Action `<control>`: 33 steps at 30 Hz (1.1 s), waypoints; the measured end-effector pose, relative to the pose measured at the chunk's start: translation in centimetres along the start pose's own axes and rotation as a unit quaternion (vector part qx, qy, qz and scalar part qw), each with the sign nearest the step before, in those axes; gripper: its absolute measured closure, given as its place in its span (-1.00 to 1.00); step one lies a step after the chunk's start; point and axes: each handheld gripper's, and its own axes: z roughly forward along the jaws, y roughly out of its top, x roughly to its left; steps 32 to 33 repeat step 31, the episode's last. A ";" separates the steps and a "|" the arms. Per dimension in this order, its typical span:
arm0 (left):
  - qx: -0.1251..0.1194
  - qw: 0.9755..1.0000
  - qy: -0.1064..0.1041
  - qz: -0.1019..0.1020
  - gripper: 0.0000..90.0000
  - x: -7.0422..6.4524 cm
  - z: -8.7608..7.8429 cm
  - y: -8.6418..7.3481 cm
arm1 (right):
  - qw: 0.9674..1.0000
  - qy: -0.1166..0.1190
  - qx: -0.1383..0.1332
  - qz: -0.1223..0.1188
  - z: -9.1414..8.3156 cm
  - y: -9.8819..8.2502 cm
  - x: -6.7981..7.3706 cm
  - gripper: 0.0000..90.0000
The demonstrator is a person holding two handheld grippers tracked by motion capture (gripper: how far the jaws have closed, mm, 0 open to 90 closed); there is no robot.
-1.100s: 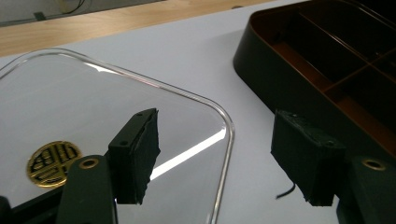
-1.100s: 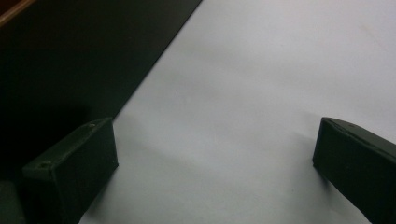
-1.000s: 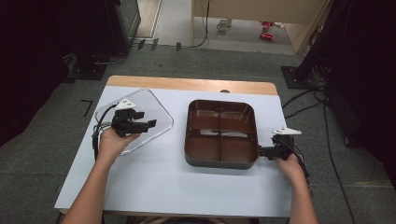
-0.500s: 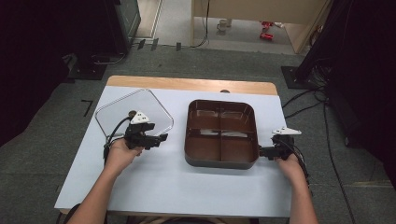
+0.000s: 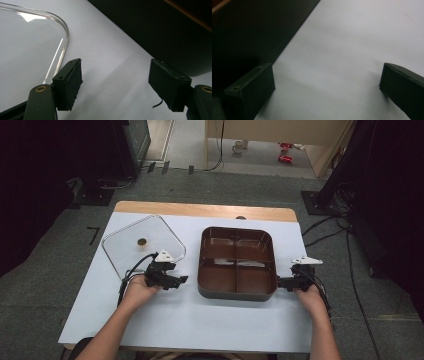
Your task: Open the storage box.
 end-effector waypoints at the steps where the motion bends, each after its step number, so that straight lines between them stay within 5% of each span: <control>1: 0.003 1.000 0.000 0.002 -0.40 -0.1 0.2 0.0 | 1.000 0.000 0.000 0.001 0.0 0.0 0.0 -1.00; 23: -0.002 0.999 0.010 0.033 -0.59 -1.1 1.2 -0.7 | 1.000 0.000 0.000 0.000 0.0 0.0 0.0 -1.00; 33: -0.010 0.999 0.014 0.031 -0.60 -1.3 1.3 -0.9 | 1.000 0.000 0.000 0.000 0.0 0.0 0.0 -1.00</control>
